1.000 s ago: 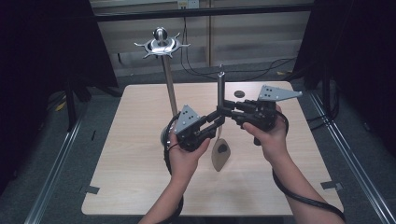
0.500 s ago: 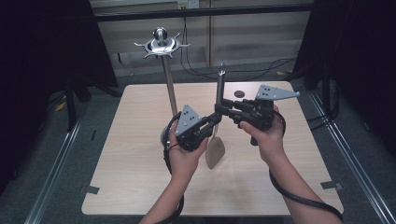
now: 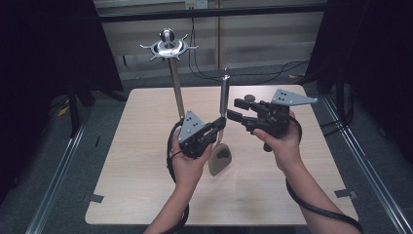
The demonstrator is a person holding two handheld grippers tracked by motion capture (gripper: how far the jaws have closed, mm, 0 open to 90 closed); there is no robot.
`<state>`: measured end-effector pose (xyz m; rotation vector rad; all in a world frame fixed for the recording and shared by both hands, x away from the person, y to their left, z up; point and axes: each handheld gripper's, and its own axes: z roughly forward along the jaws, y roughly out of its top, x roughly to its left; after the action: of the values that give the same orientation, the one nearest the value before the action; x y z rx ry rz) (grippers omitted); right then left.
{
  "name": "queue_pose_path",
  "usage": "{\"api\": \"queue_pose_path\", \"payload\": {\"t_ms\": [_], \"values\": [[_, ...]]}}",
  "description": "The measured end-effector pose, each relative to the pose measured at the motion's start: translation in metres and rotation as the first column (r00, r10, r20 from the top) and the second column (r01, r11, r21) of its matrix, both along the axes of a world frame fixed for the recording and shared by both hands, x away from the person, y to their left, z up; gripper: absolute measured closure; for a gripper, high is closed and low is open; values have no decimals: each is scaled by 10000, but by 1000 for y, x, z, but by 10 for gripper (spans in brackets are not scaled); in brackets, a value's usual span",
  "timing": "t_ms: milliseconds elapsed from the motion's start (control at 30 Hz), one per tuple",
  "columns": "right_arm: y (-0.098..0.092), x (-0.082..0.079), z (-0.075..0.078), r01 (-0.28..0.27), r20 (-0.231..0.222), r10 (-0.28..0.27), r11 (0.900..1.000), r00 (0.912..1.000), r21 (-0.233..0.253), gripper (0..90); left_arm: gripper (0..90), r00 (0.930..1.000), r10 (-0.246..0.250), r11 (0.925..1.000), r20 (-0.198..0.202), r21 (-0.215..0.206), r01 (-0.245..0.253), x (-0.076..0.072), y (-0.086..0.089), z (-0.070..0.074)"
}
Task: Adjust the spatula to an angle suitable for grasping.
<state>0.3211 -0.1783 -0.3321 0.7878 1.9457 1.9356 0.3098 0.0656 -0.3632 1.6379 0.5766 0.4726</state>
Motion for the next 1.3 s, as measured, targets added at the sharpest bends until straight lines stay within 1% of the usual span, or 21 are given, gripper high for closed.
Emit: {"api": "queue_pose_path", "payload": {"t_ms": [33, 100, 233, 300, 333, 400, 467, 500, 567, 600, 633, 667, 767, 800, 900, 933, 1033, 1167, 1200, 1233, 1300], "values": [[-6, -1, -4, 36, -35, -37, 9998, 10000, -185, 457, 881, 10000, 70, 10000, 12, -57, -70, 1, 3, 0], [-8, -2, -6, 67, -35, -68, 9998, 10000, -205, 441, 881, 9999, 133, 9999, -10, -81, -133, 1, 4, 0], [-16, -5, -15, 263, -69, -269, 9969, 9996, -736, 346, 881, 9999, 108, 9998, -19, -145, -108, 4, 9, 1], [-21, -5, -22, 444, -132, -461, 9930, 9988, -1096, 274, 881, 9999, 158, 9997, -60, -172, -159, 5, 12, 2], [-21, -5, -22, 444, -132, -461, 9930, 9988, -1096, 274, 881, 9999, 163, 9996, 16, -226, -162, 6, 13, 2], [-25, -6, -27, 595, -115, -619, 9871, 9980, -1487, 234, 880, 9999, 144, 9995, 30, -266, -143, 7, 17, 3], [-26, -7, -29, 617, -91, -640, 9858, 9979, -1563, 217, 880, 9999, 110, 9996, -23, -242, -110, 8, 20, 4], [-27, -7, -32, 838, -142, -876, 9806, 9961, -1770, 182, 880, 9999, 130, 9997, -78, -213, -131, 8, 22, 4], [-28, -7, -34, 756, -153, -795, 9815, 9967, -1759, 170, 880, 9999, 116, 9994, -57, -340, -118, 9, 24, 4], [-28, -8, -35, 820, -208, -874, 9789, 9960, -1871, 147, 880, 9999, 161, 9995, -63, -261, -163, 9, 26, 5], [-29, -8, -37, 905, -227, -970, 9755, 9950, -2006, 133, 880, 9999, 118, 9993, -15, -351, -118, 9, 28, 6], [-29, -8, -38, 857, -255, -927, 9755, 9954, -2027, 130, 880, 9998, 169, 9996, -48, -236, -170, 9, 30, 7], [-30, -8, -44, 894, -360, -996, 9715, 9944, -2197, 102, 880, 9999, 132, 9995, -23, -274, -133, 11, 35, 9], [-31, -8, -46, 909, -375, -1025, 9674, 9940, -2362, 96, 880, 9998, 173, 9996, -93, -203, -175, 10, 37, 9], [-31, -10, -51, 882, -424, -1017, 9651, 9939, -2467, 84, 880, 9998, 167, 9994, -56, -296, -169, 11, 41, 10], [-31, -10, -52, 925, -398, -1061, 9621, 9936, -2565, 79, 880, 9997, 232, 9996, -95, -186, -234, 11, 42, 10], [-31, -11, -59, 900, -498, -1082, 9556, 9929, -2806, 63, 880, 9995, 304, 9992, -47, -243, -306, 11, 46, 11], [-31, -11, -63, 859, -670, -1090, 9554, 9918, -2826, 56, 880, 9997, 218, 9994, 56, -283, -216, 10, 50, 14], [-32, -11, -66, 844, -709, -1086, 9554, 9916, -2831, 45, 880, 9996, 276, 9995, 14, -166, -275, 10, 51, 15], [-32, -12, -67, 827, -742, -1081, 9548, 9914, -2856, 40, 880, 9996, 265, 9990, 66, -375, -262, 10, 51, 15], [-33, -13, -71, 854, -768, -1116, 9546, 9908, -2855, 37, 880, 9997, 224, 9992, 33, -342, -223, 10, 53, 17]]}}
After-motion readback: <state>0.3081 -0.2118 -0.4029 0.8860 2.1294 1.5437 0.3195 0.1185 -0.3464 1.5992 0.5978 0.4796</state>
